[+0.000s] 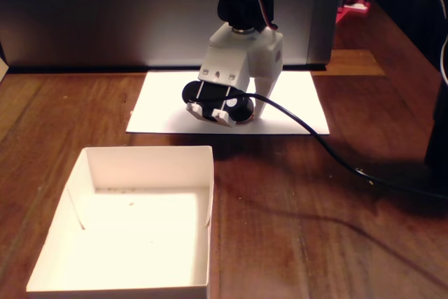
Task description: Grasp a mini cookies block and put it in the white box.
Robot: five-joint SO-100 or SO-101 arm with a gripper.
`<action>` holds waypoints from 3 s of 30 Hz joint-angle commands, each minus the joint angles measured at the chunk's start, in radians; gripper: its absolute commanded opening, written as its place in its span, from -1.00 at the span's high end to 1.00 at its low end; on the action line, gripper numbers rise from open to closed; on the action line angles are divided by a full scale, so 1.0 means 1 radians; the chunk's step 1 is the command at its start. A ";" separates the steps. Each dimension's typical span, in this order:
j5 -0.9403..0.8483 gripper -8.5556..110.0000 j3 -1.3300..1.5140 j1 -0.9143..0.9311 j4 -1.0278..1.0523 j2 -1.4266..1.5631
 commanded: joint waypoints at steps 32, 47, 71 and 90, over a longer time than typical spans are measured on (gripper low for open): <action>-0.115 0.59 -0.138 -0.084 0.107 0.462; -0.232 0.59 -0.310 -0.331 0.135 0.488; -0.114 0.59 -0.388 -0.638 0.028 0.212; -0.026 0.59 -0.379 -0.667 -0.018 0.075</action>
